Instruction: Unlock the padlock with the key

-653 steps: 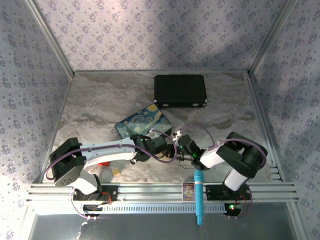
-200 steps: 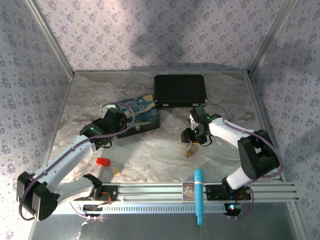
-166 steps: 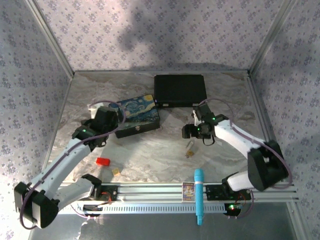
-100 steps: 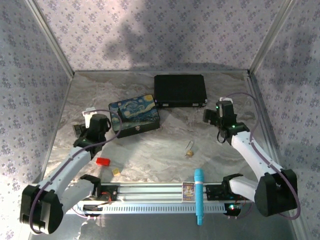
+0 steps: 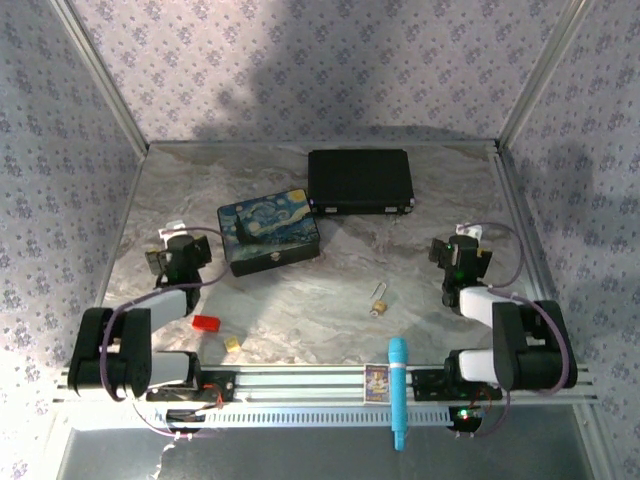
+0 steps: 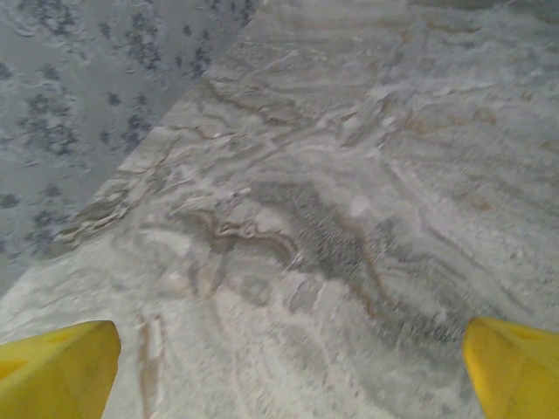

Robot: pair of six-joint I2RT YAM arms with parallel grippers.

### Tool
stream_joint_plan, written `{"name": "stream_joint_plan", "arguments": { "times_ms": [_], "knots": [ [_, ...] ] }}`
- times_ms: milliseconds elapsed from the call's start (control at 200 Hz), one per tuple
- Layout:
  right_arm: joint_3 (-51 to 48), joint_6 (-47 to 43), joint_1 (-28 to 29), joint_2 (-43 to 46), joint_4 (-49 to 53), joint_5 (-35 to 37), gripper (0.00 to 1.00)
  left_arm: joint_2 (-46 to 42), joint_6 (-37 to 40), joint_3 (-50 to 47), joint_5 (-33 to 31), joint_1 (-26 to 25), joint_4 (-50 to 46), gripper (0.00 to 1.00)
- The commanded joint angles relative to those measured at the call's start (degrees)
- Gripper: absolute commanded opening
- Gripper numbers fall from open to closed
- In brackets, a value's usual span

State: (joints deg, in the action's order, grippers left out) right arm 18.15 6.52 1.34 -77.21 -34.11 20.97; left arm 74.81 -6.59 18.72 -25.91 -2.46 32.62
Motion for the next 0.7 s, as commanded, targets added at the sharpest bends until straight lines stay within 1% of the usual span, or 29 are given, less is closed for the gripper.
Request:
{"name": "stream_joint_plan", "arguments": {
  "times_ms": [0,25,60,95,125,140,160,185,210,225,240,260,295,330,370,400,695],
  "knots": [
    [-0.3,-4.7,-0.9,-5.1,-16.9,-2.5,0.94,4.0,2.4,1.3,9.8,0.9,12.4,1.00],
    [0.3,-5.2,-0.8,-5.1,-16.4,-3.3,0.94,6.0,2.9,0.8,10.7,1.0,15.2,1.00],
    [1.2,-3.7,-0.8,-4.6,-11.9,-4.0,0.94,9.1,3.1,0.2,11.5,1.2,19.9,1.00],
    [1.1,-6.0,-0.6,-5.8,-14.3,-5.1,0.94,12.7,3.2,-0.2,11.7,1.2,23.6,1.00],
    [0.8,-6.4,-0.8,-7.0,-15.4,-7.4,0.94,14.3,3.9,-0.3,12.0,1.1,26.6,1.00],
    [0.6,-6.6,-0.8,-8.1,-17.1,-7.8,0.94,14.1,4.0,-0.2,12.3,1.1,25.8,1.00],
    [0.2,-7.5,-0.5,-10.4,-21.3,-7.7,0.92,13.4,4.0,0.5,12.2,0.9,22.5,1.00],
    [0.2,-8.1,0.2,-11.8,-23.3,-6.6,0.94,12.1,3.7,1.8,12.2,0.8,18.5,1.00],
    [1.7,-7.9,0.3,-10.9,-19.4,-6.9,0.96,12.8,3.9,2.4,12.3,0.9,18.6,1.00],
    [3.1,-7.7,0.3,-9.9,-13.8,-7.9,0.96,13.4,4.2,2.7,12.4,0.8,19.3,1.00],
    [4.2,-7.0,-0.4,-9.3,-10.8,-9.2,0.97,13.9,4.3,3.1,12.4,0.8,19.2,1.00],
    [4.2,-6.8,-1.3,-9.8,-11.9,-12.3,0.99,13.7,4.1,3.7,12.7,0.9,17.5,1.00],
    [3.5,-6.7,-2.7,-10.3,-14.6,-14.1,0.99,12.8,3.5,4.4,14.6,1.8,14.5,1.00],
    [4.3,-6.7,-2.3,-9.5,-11.4,-13.0,0.99,13.3,3.5,4.0,14.9,2.0,16.4,1.00],
    [3.6,-7.3,-1.6,-10.2,-14.1,-11.7,0.99,13.1,3.5,4.1,15.0,2.1,15.7,1.00],
    [3.8,-6.9,-1.3,-9.9,-13.1,-9.9,0.99,13.0,3.4,4.2,15.0,2.1,15.2,1.00],
    [3.9,-6.7,-1.5,-9.9,-13.1,-10.7,0.99,13.1,3.6,4.1,14.9,2.0,15.7,1.00]
  ]
}}
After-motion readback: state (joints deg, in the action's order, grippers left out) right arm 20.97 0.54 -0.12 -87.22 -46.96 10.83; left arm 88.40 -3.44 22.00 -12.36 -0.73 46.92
